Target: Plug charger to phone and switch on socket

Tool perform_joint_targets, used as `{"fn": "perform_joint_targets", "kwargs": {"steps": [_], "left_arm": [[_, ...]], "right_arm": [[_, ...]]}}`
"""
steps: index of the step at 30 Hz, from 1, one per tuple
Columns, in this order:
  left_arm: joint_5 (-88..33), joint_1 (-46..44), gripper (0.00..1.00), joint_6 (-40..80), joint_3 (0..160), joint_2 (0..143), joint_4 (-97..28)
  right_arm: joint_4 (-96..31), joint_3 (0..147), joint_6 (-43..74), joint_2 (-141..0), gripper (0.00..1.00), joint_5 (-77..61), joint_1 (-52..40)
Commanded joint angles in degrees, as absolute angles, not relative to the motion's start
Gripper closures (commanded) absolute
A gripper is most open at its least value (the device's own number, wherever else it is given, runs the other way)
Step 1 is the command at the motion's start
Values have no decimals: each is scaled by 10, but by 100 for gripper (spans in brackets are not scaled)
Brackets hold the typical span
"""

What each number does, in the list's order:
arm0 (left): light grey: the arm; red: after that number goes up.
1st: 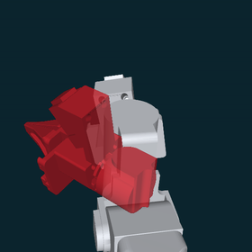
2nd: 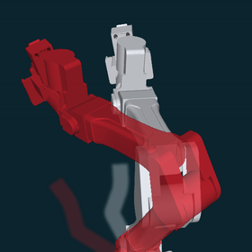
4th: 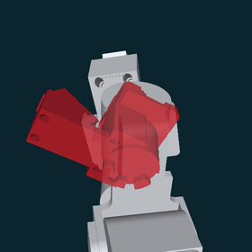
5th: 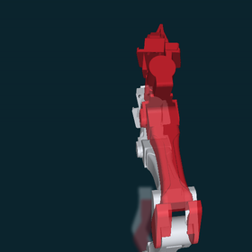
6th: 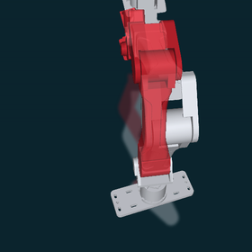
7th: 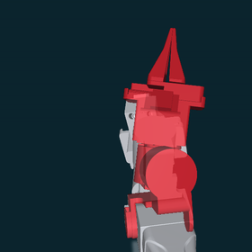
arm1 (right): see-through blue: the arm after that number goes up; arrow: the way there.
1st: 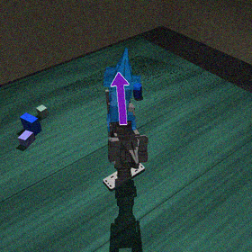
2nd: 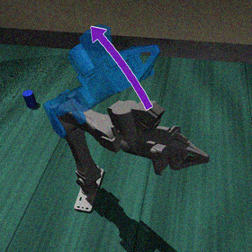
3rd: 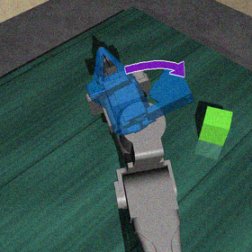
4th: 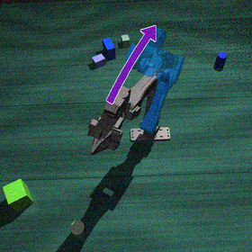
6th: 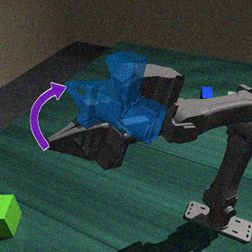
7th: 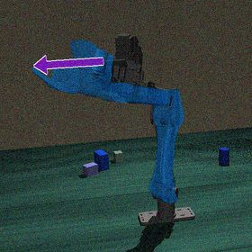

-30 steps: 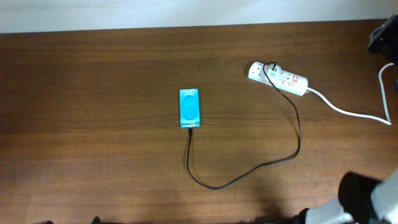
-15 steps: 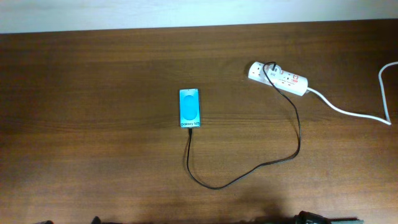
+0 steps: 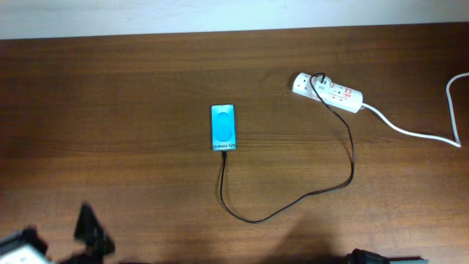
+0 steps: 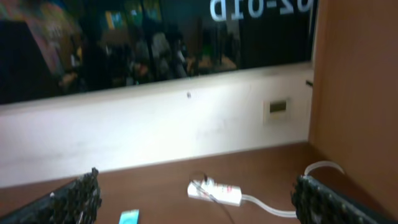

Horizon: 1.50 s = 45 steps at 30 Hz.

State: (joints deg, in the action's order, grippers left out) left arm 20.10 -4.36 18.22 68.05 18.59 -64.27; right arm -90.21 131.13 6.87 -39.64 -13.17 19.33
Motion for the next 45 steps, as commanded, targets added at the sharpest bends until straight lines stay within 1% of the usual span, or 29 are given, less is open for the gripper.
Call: {"fn": "perform_joint_targets", "kwargs": {"steps": [1,5,6,7,10,11,13,15,16,17,19,21,22,24,25,26,28,31,32,37,45], "left_arm": [[207,1,1,186,485,126,-519],[208,6,1,176,259,65,-284],[208,6,1,170,220,51,-247],[208,6,1,170,156,23,-186],[208,7,0,141,82,3,-103],[208,7,1,133,48,3,-55],[208,7,1,131,15,3,-10],[205,7,1,132,5,3,-7],[206,7,1,132,5,3,-8],[206,7,1,131,5,3,-6],[207,12,1,131,5,3,37],[176,16,1,128,5,3,56],[152,16,1,87,5,3,68],[1,16,1,-162,5,3,69],[-75,16,1,-275,5,3,34],[-95,16,1,-299,5,3,3],[-92,16,1,-284,5,3,-38],[-4,16,1,-74,5,3,-47],[3,16,1,-46,5,3,-48],[3,16,1,-46,5,3,-48],[3,16,1,-46,5,3,-48]], "right_arm": [[-809,1155,64,-313,2,-149,172],[-611,850,64,-171,2,-166,132],[-566,789,64,-143,2,-175,128],[-457,654,64,-87,2,-194,119],[-310,495,64,-28,2,-209,110],[-240,421,64,-5,2,-210,103],[-157,345,65,-4,2,-210,91],[-72,271,64,-3,2,-199,75],[-6,216,65,-3,2,-182,66],[25,188,79,-3,2,-164,63],[70,134,130,-3,2,-111,63],[84,98,131,-3,2,-82,63],[84,87,131,-3,2,-69,63],[84,59,131,-3,2,-50,63],[84,45,131,-3,2,-42,63],[84,34,131,-3,2,-41,63],[84,5,131,-2,2,-40,63],[50,3,124,-2,2,-37,63],[39,3,123,-2,2,-38,63],[-43,3,123,-2,2,-38,63],[-43,3,123,-3,2,-38,63]]}}
